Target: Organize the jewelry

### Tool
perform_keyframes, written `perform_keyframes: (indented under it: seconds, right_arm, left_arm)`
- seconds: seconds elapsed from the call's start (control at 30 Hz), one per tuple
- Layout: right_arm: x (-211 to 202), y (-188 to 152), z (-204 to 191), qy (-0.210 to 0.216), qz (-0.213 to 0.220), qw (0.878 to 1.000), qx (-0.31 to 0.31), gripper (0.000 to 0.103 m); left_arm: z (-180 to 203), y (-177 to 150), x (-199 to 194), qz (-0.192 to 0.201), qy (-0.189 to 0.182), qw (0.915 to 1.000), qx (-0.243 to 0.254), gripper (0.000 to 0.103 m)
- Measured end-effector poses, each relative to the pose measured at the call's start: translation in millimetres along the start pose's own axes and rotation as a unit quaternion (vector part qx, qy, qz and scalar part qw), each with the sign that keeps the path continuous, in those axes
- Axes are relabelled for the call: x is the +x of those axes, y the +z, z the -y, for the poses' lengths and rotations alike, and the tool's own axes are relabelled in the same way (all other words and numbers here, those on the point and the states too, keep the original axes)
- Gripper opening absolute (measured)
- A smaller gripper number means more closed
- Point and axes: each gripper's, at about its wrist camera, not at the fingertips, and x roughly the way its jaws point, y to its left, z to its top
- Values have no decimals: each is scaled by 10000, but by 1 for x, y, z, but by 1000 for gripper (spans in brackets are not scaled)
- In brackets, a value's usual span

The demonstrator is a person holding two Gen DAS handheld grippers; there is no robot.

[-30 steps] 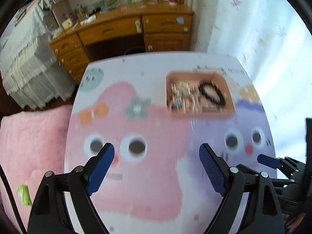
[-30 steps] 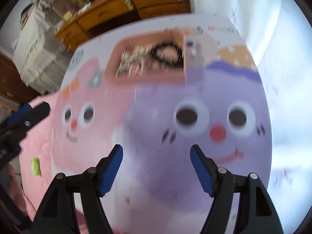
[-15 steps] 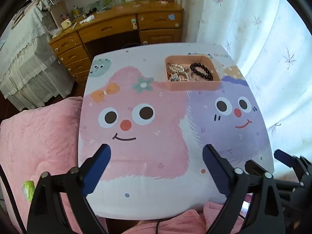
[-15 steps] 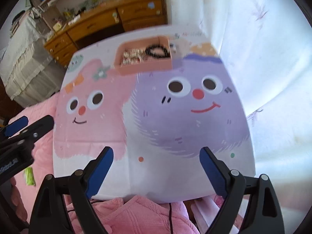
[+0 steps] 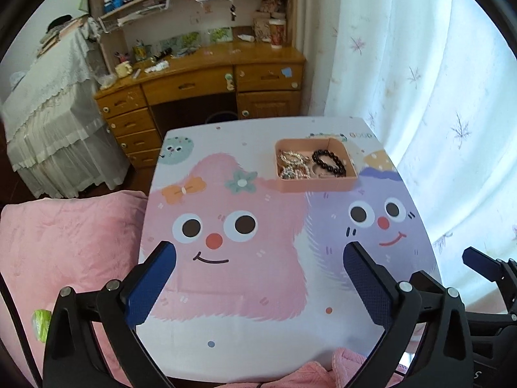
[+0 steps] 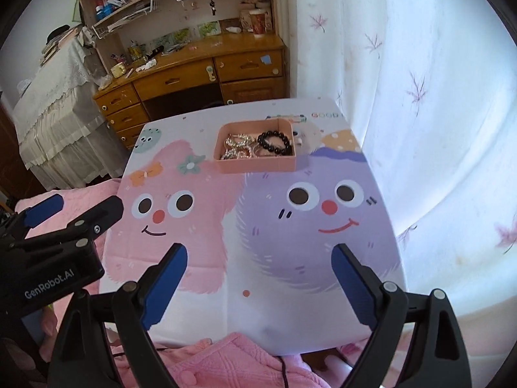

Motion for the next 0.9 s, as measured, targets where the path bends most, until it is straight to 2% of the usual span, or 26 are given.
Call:
perform_keyframes:
  seconds: [0.17, 0.43, 0.9]
  right_arm:
    - [2, 1, 4, 94, -32, 9998, -166, 92]
    - [5, 2, 11, 123, -66, 9997, -195, 102]
    - [9, 3, 15, 257, -95, 9991, -322, 102]
  left_arm:
    - [7, -4, 1, -113, 100, 9997, -187, 102]
    - [13, -8, -2, -76, 215, 9991, -355, 102]
    - [13, -10, 0, -183, 268, 9984, -458, 102]
